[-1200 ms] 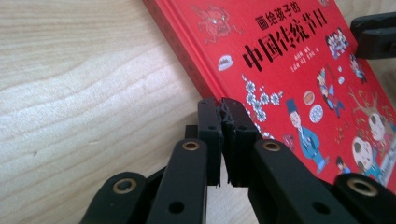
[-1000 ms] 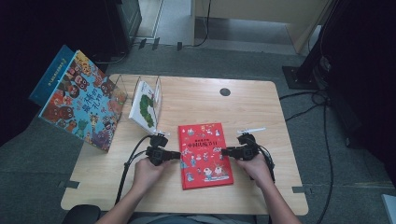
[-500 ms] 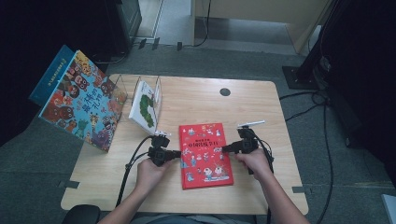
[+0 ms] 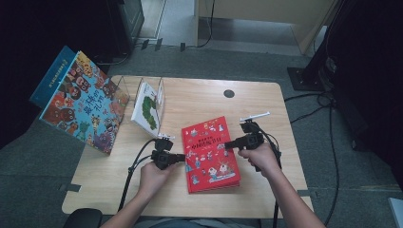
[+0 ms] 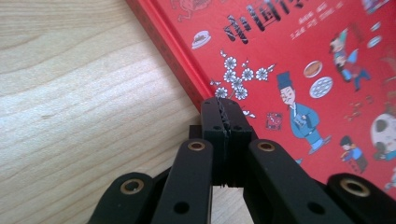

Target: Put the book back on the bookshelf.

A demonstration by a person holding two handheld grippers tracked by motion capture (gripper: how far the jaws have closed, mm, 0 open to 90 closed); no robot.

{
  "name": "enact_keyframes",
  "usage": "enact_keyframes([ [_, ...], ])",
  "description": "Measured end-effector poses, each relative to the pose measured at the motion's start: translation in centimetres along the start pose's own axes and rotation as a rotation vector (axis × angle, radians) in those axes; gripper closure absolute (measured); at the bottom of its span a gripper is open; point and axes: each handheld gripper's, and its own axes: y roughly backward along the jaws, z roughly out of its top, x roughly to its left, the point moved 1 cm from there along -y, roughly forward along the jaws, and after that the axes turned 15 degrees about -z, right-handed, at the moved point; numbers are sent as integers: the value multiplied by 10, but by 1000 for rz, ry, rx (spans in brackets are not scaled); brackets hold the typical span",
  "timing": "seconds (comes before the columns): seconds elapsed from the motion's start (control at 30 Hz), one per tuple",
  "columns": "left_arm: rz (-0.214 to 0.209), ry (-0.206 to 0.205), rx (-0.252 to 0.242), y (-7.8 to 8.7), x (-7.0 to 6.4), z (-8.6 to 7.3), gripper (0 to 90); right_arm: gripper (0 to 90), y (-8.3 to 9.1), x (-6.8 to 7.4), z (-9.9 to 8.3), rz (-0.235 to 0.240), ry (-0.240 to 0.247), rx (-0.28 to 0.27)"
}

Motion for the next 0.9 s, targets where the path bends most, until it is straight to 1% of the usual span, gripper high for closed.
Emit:
enact_keyframes([
  [0.07, -12, 2, 0, -2, -1, 0, 900, 702, 8, 6, 6, -9, 29, -3],
  [0.2, -20, -11, 5, -5, -4, -1, 900, 710, 26, 22, 20, -2, 71, -5],
  [0.23, -23, -10, 8, -6, -5, -1, 900, 711, 30, 27, 24, -1, 89, -5],
  [0.33, -29, -11, 8, -8, -6, -1, 900, 712, 38, 43, 33, -21, 135, 5],
  [0.4, -32, -10, 8, -8, -7, -1, 897, 711, 41, 54, 39, -32, 157, 14],
  [0.47, -32, -11, 8, -8, -6, 0, 887, 721, 40, 65, 44, -34, 181, 23],
  [0.53, -43, 3, 2, -7, -4, 1, 865, 732, 36, 76, 48, -40, 199, 47],
  [0.6, -46, 9, -7, -4, -3, 2, 849, 763, 28, 84, 52, -51, 225, 67],
  [0.67, -46, 7, -16, 0, -1, 4, 833, 804, 19, 91, 54, -64, 232, 93],
  [0.73, -46, 5, -25, 6, 0, 6, 809, 823, 15, 93, 57, -45, 226, 109],
  [0.77, -48, 5, -31, 9, 1, 7, 786, 828, 15, 94, 59, -48, 233, 116],
  [0.9, -67, 17, -49, 14, 5, 9, 679, 859, 17, 96, 64, -50, 225, 153],
])
